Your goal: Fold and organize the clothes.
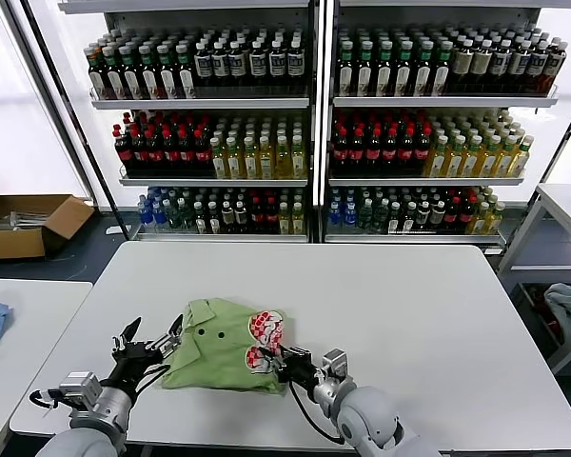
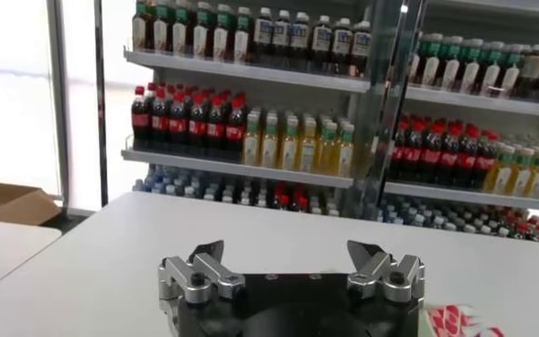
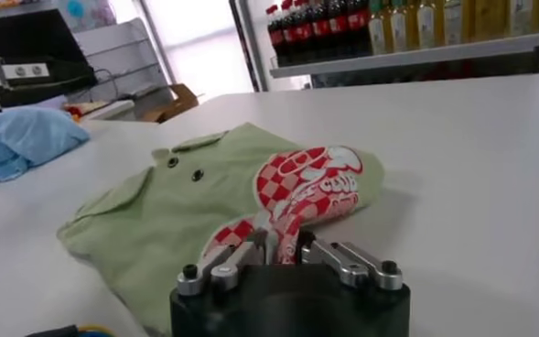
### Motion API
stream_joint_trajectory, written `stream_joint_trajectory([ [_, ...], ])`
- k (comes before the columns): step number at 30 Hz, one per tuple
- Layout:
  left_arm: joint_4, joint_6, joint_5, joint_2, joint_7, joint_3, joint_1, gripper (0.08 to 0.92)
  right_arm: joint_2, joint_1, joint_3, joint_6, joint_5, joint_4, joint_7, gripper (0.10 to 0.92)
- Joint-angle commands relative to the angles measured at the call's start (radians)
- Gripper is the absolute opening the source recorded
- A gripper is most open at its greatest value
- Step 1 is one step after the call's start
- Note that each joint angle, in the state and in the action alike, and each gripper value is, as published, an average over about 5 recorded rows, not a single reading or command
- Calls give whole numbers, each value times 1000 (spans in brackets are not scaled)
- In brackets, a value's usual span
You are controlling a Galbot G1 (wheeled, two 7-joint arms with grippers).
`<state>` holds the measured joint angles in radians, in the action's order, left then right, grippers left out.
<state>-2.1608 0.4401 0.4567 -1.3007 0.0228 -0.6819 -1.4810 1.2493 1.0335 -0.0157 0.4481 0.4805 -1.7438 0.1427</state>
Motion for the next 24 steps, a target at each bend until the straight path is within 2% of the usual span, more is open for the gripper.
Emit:
stream_joint_trajectory([
  [1, 4, -5, -19, -9, -10, -11, -6, 823, -67, -6, 33, 9, -48, -65, 57, 211],
  [5, 11, -5, -19, -16, -9, -8, 0, 823, -169, 37, 99, 27, -61, -125, 86, 144],
  [14, 10, -4, -28, -30, -5, 10, 3, 823, -418, 164, 277, -33, -42, -149, 133, 143],
  [20, 13, 1, -27, -41, 0, 27, 11, 823, -439, 226, 351, -109, -35, -153, 134, 146],
  [24, 13, 4, -25, -44, 0, 32, 12, 823, -397, 249, 391, -116, -27, -173, 91, 218],
])
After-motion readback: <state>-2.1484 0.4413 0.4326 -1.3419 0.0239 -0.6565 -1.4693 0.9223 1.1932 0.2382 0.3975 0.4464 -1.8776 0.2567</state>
